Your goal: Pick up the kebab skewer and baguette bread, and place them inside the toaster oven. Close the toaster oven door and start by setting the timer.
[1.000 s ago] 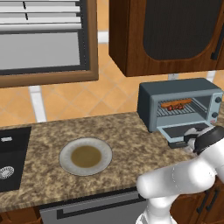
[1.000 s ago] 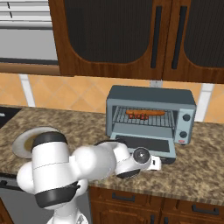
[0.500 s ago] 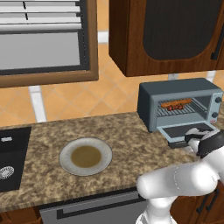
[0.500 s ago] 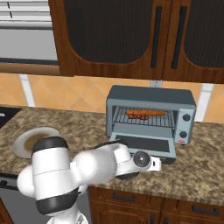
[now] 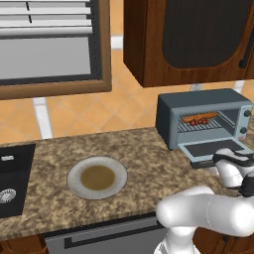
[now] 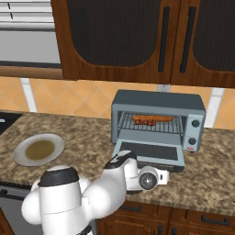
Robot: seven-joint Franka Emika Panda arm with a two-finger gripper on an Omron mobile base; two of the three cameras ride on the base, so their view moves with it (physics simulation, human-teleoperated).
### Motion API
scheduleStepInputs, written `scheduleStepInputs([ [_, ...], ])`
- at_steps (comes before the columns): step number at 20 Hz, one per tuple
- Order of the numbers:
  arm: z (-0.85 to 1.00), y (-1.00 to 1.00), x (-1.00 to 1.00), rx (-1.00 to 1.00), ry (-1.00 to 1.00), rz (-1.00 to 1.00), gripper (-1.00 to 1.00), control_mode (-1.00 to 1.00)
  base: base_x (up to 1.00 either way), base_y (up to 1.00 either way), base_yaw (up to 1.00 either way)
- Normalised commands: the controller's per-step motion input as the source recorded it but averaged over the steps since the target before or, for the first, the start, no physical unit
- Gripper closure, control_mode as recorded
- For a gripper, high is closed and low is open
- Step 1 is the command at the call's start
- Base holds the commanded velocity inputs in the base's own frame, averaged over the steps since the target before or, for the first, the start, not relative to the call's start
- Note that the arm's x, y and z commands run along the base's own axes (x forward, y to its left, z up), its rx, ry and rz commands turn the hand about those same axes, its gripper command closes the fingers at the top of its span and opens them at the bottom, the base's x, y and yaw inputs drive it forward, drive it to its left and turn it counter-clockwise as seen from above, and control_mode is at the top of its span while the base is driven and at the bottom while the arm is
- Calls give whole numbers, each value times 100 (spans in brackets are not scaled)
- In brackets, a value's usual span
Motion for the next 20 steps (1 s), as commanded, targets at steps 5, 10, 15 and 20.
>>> scheduleStepInputs([
  [5,9,0,22,2,-11,0,-100,-100,0,0,0],
  [10,13,0,32,1,-9,0,-100,-100,0,0,0],
  [15,33,0,25,2,-9,0,-100,-100,0,0,0],
  [20,52,0,21,0,-5,-1,-100,-100,0,0,0],
])
